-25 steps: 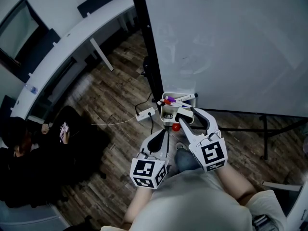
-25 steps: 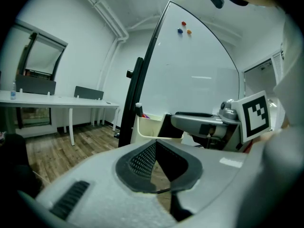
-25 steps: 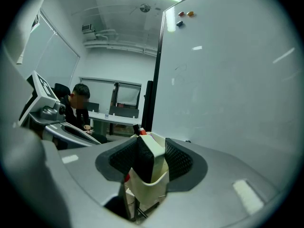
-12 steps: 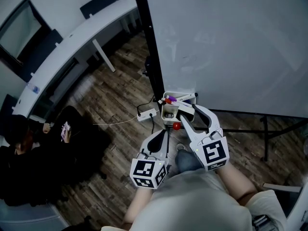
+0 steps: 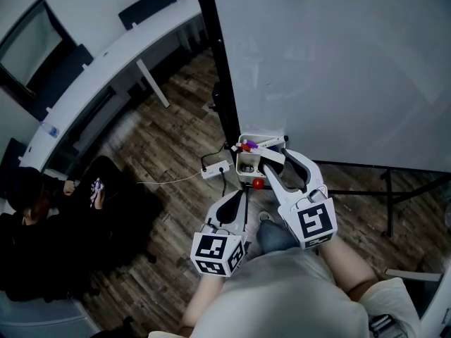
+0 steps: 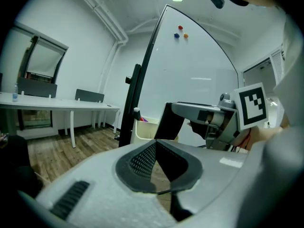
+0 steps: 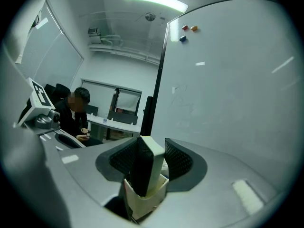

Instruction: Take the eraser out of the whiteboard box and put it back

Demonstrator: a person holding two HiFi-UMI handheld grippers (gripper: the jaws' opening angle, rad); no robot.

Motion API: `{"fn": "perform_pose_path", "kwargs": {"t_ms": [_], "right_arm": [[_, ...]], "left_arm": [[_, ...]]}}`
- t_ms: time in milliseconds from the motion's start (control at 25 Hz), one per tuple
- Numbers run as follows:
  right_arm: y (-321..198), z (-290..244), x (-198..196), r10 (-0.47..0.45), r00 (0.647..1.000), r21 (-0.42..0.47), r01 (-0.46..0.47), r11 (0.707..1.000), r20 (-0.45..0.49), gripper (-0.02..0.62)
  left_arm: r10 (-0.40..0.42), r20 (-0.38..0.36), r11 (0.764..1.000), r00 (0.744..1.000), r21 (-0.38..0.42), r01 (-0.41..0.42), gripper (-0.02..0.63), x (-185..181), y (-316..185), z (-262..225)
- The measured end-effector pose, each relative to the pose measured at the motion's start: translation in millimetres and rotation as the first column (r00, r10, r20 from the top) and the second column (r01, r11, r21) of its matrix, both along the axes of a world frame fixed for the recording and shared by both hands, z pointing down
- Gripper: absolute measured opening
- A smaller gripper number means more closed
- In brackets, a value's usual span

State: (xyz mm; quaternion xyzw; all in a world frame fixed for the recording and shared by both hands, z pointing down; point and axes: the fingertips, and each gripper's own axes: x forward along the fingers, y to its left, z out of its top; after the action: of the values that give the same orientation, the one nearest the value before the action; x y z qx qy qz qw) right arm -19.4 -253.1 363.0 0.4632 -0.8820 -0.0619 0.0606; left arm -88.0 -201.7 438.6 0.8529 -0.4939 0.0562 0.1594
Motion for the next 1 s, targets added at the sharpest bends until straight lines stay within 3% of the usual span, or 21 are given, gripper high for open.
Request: {"fn": "perform_pose_path", "kwargs": {"t_ms": [1000], "right_arm": [[25.8, -34.3, -2.8, 0.002, 1.0, 0.08, -0.004, 0.997, 0.021, 0.187]], "left_arm": [[-0.005, -0.002, 1.0, 1.0, 0.023, 0.005, 0.0, -4.5, 25.6, -9.7]]}}
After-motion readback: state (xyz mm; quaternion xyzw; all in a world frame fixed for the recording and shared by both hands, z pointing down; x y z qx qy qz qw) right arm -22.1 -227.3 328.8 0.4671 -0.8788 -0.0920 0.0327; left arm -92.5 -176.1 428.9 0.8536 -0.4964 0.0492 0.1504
